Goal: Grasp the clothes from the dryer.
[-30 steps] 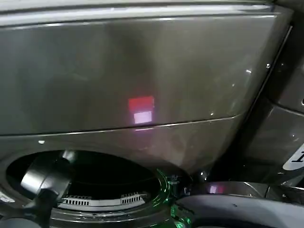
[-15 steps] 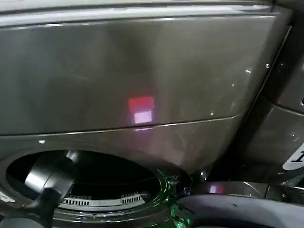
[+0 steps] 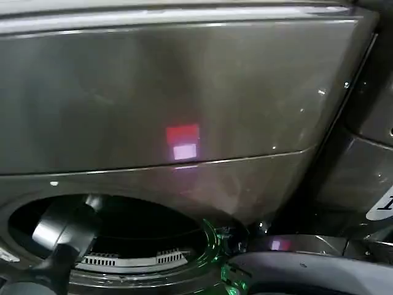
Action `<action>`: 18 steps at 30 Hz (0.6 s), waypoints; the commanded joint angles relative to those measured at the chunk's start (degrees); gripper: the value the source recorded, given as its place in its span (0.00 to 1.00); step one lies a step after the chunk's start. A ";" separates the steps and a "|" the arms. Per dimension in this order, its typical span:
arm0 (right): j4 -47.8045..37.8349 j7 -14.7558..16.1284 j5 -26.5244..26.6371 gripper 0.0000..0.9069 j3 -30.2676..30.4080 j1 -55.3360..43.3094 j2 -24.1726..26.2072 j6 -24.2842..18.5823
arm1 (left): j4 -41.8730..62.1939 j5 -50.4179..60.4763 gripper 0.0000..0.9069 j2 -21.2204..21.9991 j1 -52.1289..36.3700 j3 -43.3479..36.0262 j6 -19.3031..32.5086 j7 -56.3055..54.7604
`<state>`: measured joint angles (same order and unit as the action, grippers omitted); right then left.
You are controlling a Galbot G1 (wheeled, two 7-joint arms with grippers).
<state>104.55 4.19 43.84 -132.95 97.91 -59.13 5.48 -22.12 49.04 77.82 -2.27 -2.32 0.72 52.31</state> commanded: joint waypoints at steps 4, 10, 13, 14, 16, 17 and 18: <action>1.55 -1.38 0.02 1.00 1.02 -0.57 -0.60 0.73 | -18.69 -26.73 0.00 -1.78 14.06 14.35 -9.90 -19.74; 1.76 -2.74 -0.08 1.00 1.12 -0.99 -0.31 0.47 | -29.50 -43.22 0.00 -0.69 21.98 19.30 -7.63 -31.81; 2.36 -0.49 0.20 1.00 0.87 -1.06 -0.71 0.00 | -30.83 -45.06 0.00 0.93 23.84 21.94 -4.18 -37.58; 2.63 -0.05 0.37 1.00 0.75 -1.09 -0.86 0.00 | -32.09 -45.57 0.00 1.25 24.95 22.56 -3.51 -39.53; 3.37 0.75 1.52 1.00 0.77 -1.30 -1.01 -0.17 | -34.22 -48.41 0.00 2.21 27.41 23.76 0.20 -45.94; 3.59 1.01 1.92 1.00 0.87 -1.39 -1.01 -0.41 | -36.15 -49.55 0.00 2.56 29.06 24.56 0.65 -47.14; 3.89 1.54 1.45 1.00 1.05 -1.61 -1.02 -0.62 | -38.02 -49.95 0.00 2.91 30.65 25.46 1.20 -48.12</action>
<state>107.32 3.72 44.63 -132.14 96.62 -60.12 5.33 -48.28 11.90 78.55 18.17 16.61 -3.74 21.40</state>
